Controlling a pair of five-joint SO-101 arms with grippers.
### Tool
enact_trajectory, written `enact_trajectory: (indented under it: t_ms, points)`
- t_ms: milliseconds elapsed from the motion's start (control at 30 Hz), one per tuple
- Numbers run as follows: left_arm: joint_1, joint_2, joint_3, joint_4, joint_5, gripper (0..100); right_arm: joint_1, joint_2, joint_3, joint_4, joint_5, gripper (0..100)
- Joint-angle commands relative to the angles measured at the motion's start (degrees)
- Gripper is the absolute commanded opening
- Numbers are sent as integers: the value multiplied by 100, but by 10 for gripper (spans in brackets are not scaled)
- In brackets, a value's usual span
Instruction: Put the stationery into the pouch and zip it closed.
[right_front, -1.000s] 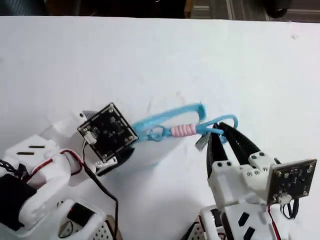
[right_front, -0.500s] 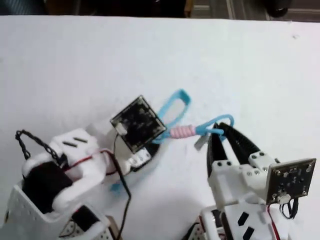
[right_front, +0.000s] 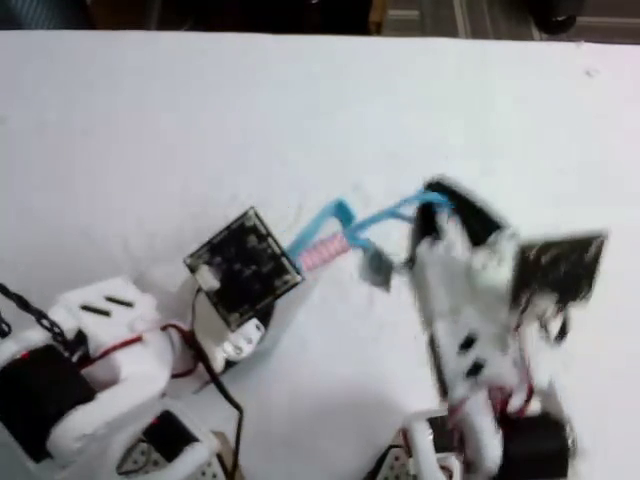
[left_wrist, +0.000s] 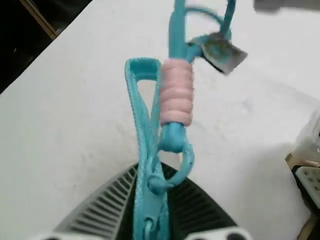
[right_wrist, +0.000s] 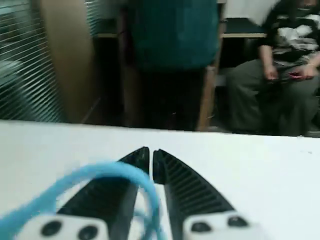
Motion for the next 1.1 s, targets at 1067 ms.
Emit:
enact_trajectory:
  t_ms: [1067]
  points:
    - [-66, -66, -264, 35, -18, 22, 2791, 9358, -6857, -936, 844, 16]
